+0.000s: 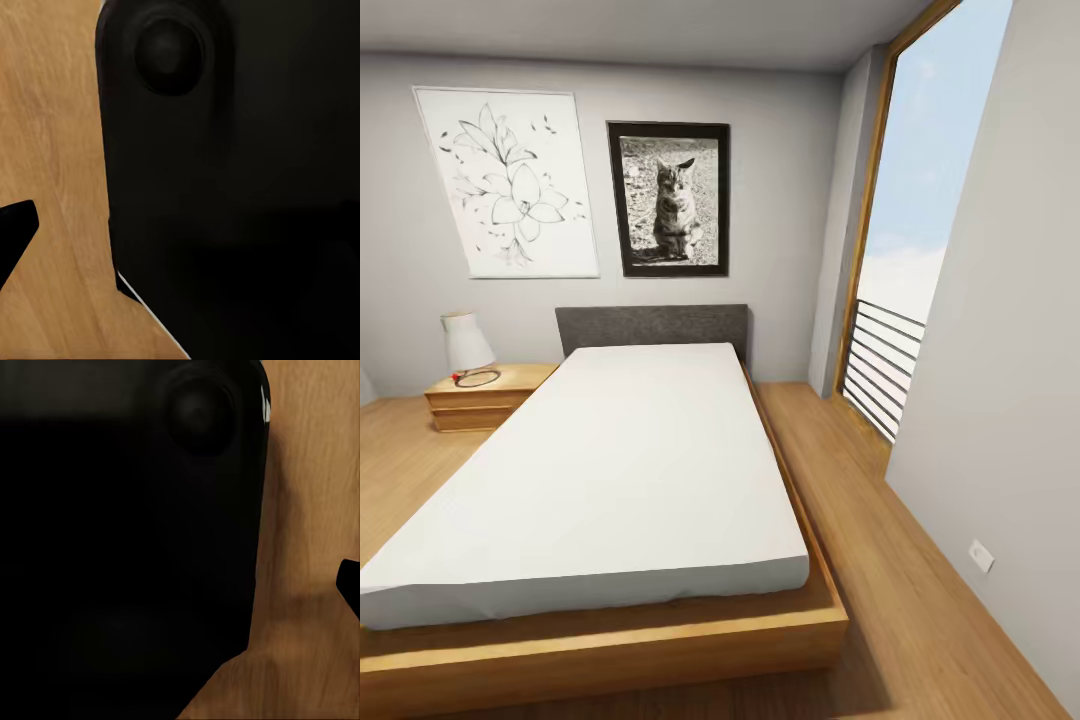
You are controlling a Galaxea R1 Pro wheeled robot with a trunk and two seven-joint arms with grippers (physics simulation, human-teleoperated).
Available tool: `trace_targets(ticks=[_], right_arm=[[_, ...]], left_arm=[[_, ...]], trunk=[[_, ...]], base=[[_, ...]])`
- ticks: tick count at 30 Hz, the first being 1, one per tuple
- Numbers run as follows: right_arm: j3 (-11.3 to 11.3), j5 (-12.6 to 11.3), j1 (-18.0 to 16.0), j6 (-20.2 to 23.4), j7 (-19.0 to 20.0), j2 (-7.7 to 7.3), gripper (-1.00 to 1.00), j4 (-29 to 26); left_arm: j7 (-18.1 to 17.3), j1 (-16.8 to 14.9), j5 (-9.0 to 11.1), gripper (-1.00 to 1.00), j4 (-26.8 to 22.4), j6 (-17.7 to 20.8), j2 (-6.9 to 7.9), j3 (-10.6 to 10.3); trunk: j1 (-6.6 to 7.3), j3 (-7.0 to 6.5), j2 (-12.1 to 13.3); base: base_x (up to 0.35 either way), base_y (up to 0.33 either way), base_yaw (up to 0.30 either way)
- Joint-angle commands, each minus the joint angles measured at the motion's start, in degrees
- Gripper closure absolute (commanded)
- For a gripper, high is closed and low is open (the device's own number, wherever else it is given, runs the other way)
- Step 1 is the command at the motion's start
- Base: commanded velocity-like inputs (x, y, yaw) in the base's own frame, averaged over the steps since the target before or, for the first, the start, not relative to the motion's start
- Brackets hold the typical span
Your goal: In the bedroom, organize the workspace by keeping the computer under the desk, ensuring the monitor is on the desk, placing the keyboard on the desk next to the monitor, placing the mouse on the desk next to the keyboard, moving the folder from the swivel chair onto the desk next to the mouse, stacking the notebook on top of the folder with the pen on top of the notebook, and positioning the swivel chair next to the desk.
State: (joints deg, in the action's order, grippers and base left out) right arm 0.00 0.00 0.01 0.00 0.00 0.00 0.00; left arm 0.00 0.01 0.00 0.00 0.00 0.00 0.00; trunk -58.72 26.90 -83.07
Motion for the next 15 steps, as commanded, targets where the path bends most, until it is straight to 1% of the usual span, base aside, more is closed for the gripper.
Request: trace_targets(ticks=[1, 2, 4, 7, 10, 15], right_arm=[[0.2, -0.1, -0.3, -0.3, -0.3, 0.33, -1.00, -0.2], [-0.1, -0.1, -0.3, -0.4, -0.6, 0.65, -1.00, 0.2], [-0.2, 0.0, -0.4, -0.1, -0.5, 1.30, -1.00, 0.8], [-0.4, -0.1, -0.4, 0.7, -0.4, 2.09, -1.00, 1.1], [-0.5, -0.1, -0.4, 0.9, -0.4, 2.23, -1.00, 1.2], [-0.5, 0.0, -0.4, 1.0, -0.4, 2.28, -1.00, 1.2]], left_arm=[[0.3, 0.3, 0.1, -1.00, -0.3, -0.3, -0.33, -0.3], [0.0, 0.7, -0.3, -1.00, -0.7, 0.0, -0.65, -0.7], [-0.2, 0.8, -0.8, -1.00, -1.3, 0.7, -1.30, -0.8], [-0.5, 0.8, -1.0, -1.00, -1.4, 1.6, -1.76, -1.0], [-0.7, 0.8, -1.0, -1.00, -1.5, 2.0, -2.21, -1.0], [-0.7, 0.8, -1.1, -1.00, -1.5, 2.1, -2.35, -1.0]], trunk=[[0.00, 0.03, 0.0], [0.00, 0.03, 0.0], [0.44, -0.33, 0.8], [1.09, -0.87, 2.0], [1.75, -1.41, 3.2], [2.85, -2.31, 5.2]], base=[[0.000, 0.000, 0.000], [0.000, 0.000, 0.000], [0.000, 0.000, 0.000], [0.000, 0.000, 0.000], [0.000, 0.000, 0.000], [0.000, 0.000, 0.000]])
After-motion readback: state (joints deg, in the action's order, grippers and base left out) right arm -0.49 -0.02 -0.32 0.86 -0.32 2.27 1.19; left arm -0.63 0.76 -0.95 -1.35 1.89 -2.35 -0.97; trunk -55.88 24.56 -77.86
